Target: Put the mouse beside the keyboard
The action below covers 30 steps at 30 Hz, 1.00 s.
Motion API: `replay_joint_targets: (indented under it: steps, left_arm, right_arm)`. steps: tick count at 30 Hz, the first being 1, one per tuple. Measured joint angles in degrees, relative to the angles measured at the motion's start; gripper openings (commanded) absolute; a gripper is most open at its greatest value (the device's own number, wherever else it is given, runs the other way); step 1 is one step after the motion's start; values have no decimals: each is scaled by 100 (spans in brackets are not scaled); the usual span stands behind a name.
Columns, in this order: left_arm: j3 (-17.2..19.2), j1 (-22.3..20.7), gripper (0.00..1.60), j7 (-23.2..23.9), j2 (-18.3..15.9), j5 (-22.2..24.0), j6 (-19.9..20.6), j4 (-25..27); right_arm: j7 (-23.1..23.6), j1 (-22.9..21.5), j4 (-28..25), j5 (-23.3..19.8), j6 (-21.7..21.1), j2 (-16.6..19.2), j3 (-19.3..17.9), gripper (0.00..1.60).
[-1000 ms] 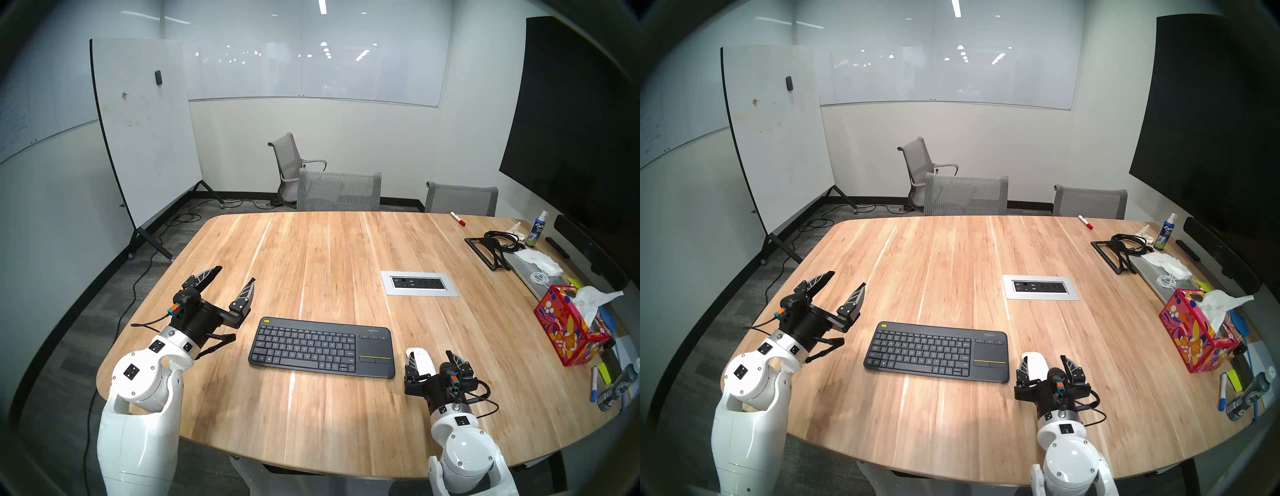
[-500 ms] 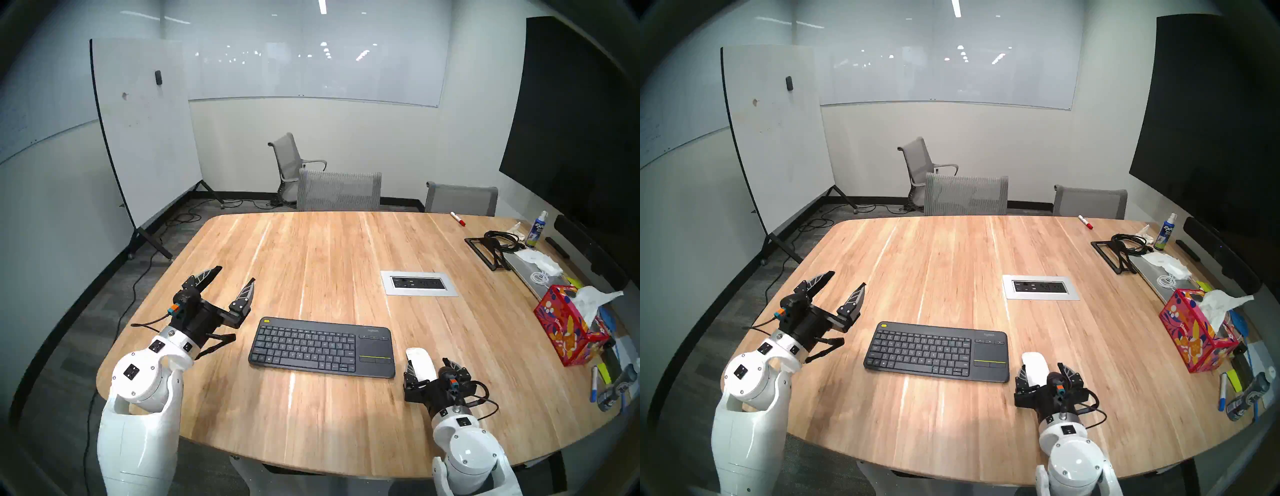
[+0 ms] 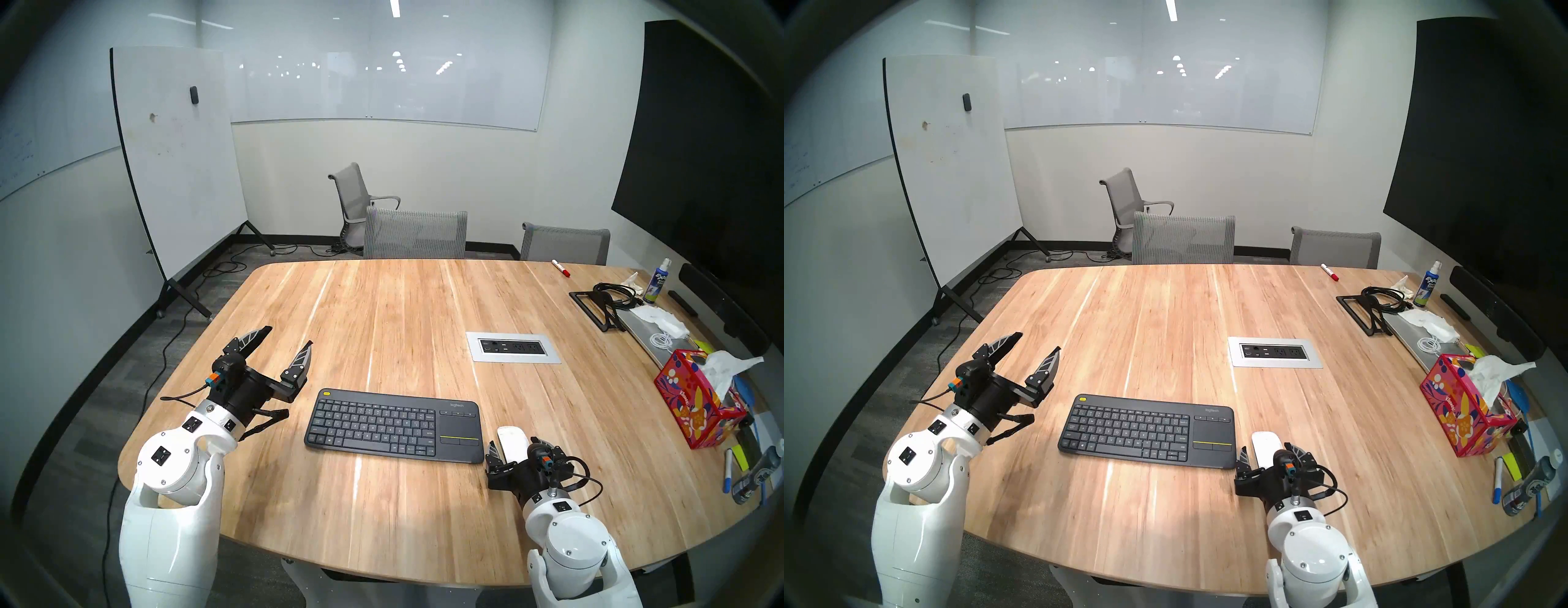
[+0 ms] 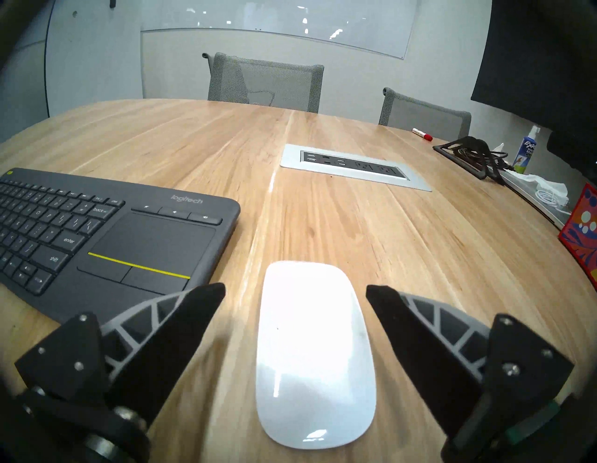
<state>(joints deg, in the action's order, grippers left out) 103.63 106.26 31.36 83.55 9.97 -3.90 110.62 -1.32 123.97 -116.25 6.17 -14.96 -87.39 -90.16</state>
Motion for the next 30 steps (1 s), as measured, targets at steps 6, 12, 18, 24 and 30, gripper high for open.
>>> replay_joint_targets:
  steps: [6, 12, 18, 24, 30]
  left_arm:
    - [0, 0, 160, 0, 0, -1, 0, 0]
    - [0, 0, 160, 0, 0, -1, 0, 0]
    - [0, 0, 160, 0, 0, -1, 0, 0]
    - [0, -1, 160, 0, -1, 0, 0, 0]
    - [0, -1, 160, 0, -1, 0, 0, 0]
  right_arm:
    - [-97, -87, 91, 37, -9, -33, 29, 160]
    - [-193, -77, 135, 100, 418, -57, 107, 160]
    - [-225, 42, 27, 289, 912, -1, 287, 160]
    - [-160, 190, -144, 500, 1483, 194, 455, 160]
    - [-145, 362, -147, 377, 2032, 336, 369, 160]
